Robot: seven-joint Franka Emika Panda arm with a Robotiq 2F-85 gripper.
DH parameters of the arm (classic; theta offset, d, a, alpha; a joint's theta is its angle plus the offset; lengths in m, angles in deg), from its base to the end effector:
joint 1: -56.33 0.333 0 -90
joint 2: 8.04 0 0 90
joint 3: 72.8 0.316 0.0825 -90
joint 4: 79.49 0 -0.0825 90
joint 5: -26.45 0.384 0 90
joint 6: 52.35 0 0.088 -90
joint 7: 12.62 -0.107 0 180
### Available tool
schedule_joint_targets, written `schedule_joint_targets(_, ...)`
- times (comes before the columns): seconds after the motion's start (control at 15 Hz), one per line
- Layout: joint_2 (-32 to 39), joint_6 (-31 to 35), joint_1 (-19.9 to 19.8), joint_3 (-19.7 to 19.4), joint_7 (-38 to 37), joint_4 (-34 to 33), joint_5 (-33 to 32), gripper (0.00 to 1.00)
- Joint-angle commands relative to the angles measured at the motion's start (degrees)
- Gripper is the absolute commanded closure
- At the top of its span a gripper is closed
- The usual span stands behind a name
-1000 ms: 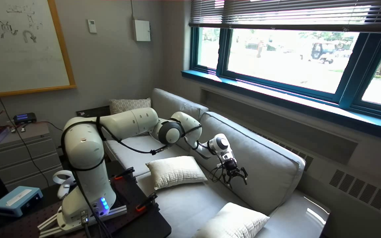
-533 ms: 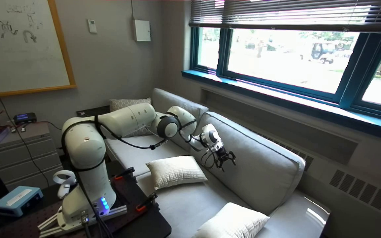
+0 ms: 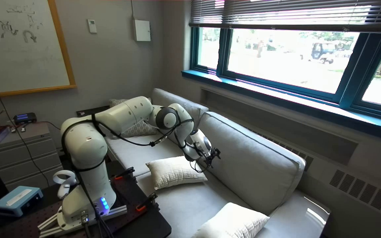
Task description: Stack the pillows at the edge of the sofa.
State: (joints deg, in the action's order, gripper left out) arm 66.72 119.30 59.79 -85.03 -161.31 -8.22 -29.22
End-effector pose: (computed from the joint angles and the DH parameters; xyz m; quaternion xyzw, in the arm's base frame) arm 0.7114 -0.0093 -0.0125 -0.6640 0.6851 -0.2890 0.0782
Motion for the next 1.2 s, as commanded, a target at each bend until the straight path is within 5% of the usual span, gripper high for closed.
schedule_joint_targets(0.0, -4.3, 16.4, 4.0, -6.9, -0.1, 11.7, -4.2, 0.00)
schedule_joint_targets(0.07, -4.6, 21.7, 5.3, -9.4, -0.1, 14.5, -5.8, 0.00)
schedule_joint_targets(0.13, -0.9, 15.4, 2.9, -6.0, 0.0, 7.1, -3.4, 0.00)
schedule_joint_targets(0.73, 0.7, 16.5, 3.2, -6.8, 0.3, 5.9, -3.3, 0.00)
schedule_joint_targets(1.13, 3.7, 14.7, 4.9, -3.3, 6.1, 0.3, -4.5, 0.00)
